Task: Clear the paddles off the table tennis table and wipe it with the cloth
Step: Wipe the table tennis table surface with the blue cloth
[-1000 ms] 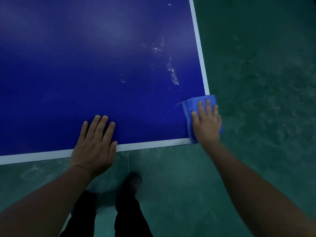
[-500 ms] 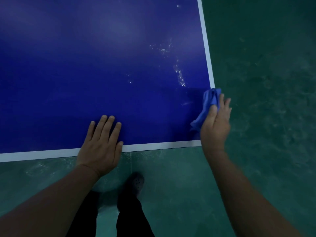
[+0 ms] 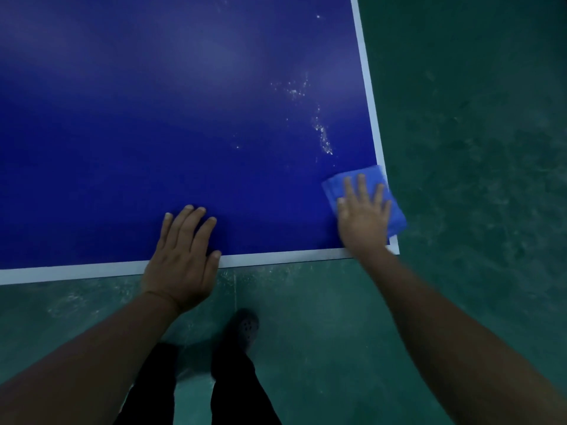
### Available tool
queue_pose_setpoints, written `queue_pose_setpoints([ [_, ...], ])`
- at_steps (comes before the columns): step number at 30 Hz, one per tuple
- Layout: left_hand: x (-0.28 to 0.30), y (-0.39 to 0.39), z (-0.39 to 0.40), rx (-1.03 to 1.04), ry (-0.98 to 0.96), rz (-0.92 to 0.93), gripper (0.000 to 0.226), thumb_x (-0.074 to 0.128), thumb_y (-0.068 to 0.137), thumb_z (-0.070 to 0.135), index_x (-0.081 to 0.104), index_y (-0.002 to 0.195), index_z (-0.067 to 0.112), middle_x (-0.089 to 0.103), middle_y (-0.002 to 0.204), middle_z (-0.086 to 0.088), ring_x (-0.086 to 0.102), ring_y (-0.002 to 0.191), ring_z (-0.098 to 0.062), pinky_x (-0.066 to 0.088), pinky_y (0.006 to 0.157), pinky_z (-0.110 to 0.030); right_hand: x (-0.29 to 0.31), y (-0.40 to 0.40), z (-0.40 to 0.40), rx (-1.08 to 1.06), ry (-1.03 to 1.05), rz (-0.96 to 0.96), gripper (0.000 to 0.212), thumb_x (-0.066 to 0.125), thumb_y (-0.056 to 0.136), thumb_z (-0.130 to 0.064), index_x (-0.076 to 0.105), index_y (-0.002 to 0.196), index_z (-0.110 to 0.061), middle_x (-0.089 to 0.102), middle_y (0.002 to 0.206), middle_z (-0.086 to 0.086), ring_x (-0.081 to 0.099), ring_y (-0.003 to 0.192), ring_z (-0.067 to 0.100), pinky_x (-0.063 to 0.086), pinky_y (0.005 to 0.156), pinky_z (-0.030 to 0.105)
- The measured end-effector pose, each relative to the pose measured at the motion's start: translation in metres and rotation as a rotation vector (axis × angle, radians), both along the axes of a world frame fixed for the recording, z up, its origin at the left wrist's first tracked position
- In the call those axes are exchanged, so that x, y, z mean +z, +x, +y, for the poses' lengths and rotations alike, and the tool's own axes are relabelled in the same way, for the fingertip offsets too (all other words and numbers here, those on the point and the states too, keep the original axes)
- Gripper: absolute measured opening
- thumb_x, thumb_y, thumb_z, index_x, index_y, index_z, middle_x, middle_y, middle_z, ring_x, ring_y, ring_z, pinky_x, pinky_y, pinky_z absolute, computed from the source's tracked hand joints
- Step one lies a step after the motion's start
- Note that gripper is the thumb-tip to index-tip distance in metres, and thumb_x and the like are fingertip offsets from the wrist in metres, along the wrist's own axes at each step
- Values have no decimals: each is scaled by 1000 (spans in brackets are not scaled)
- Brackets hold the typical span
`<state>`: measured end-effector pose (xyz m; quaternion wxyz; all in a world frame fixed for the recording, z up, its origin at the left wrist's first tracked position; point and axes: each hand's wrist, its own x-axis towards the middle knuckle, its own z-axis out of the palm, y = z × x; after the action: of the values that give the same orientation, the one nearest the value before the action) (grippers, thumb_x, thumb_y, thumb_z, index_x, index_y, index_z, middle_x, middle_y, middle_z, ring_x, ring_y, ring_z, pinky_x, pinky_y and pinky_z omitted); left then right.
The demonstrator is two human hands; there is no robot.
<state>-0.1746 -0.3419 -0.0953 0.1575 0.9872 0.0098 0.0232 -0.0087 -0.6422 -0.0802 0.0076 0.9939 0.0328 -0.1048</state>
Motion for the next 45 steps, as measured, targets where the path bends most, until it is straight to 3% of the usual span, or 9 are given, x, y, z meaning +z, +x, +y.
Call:
queue_pose_setpoints([
  [2,0,1,-2,-2,-8,-2,59,36,96,35,47,139,-4,41,149,-24,29,145,-38,5,125,-51,4,0,-1,-156,54,7,55,24,107,-43,14,160,-33,4,169,-5,-1,154,36,5,122,59],
  [8,-3,-1,-2,-22,29,9,55,38,96,34,56,129,-5,49,139,-25,37,138,-41,10,124,-53,3,-62,51,605,103,90,54,30,100,-57,38,150,-41,34,161,-7,39,138,35,37,99,47],
  [14,-1,0,-3,-54,94,32,55,34,97,35,54,129,-5,48,139,-27,38,137,-43,14,122,-56,0,31,-29,-5,59,42,59,17,104,-59,3,158,-42,-5,168,-11,-12,154,29,-6,121,60],
  [19,2,1,-3,-38,66,63,58,35,97,37,55,130,-6,48,140,-27,36,138,-43,15,122,-56,-7,-58,-28,-71,70,8,66,17,97,-60,19,159,-36,7,169,-5,-2,154,34,-6,119,57],
  [25,4,-3,3,-59,-26,58,56,36,98,36,54,133,-3,46,144,-23,35,141,-40,21,121,-55,-3,-35,-4,-431,82,40,58,24,105,-50,6,159,-38,-3,169,-2,-6,154,36,-1,121,60],
  [30,-1,-46,34,-55,-81,1,49,41,95,25,57,129,-6,48,142,-26,39,138,-43,18,122,-54,-8,-119,148,193,109,-68,57,32,98,-50,35,153,-34,29,163,4,22,149,44,13,114,68],
  [33,-3,-82,63,-14,-91,8,52,42,94,26,56,131,-7,48,142,-27,39,137,-46,22,118,-60,-9,-115,167,506,112,26,57,28,99,-51,31,155,-36,23,166,0,16,152,41,13,117,67],
  [40,10,-122,158,319,-91,-17,57,41,94,29,50,135,-9,42,145,-30,34,139,-49,19,119,-61,2,-34,68,-381,64,-14,61,26,103,-39,22,160,-17,13,167,15,7,151,45,6,119,61],
  [45,0,-122,209,537,-31,39,69,29,100,44,40,144,-8,31,153,-29,22,146,-46,6,124,-53,-11,-96,195,7,77,-39,59,50,100,-24,34,153,-2,23,161,26,20,149,47,15,119,61],
])
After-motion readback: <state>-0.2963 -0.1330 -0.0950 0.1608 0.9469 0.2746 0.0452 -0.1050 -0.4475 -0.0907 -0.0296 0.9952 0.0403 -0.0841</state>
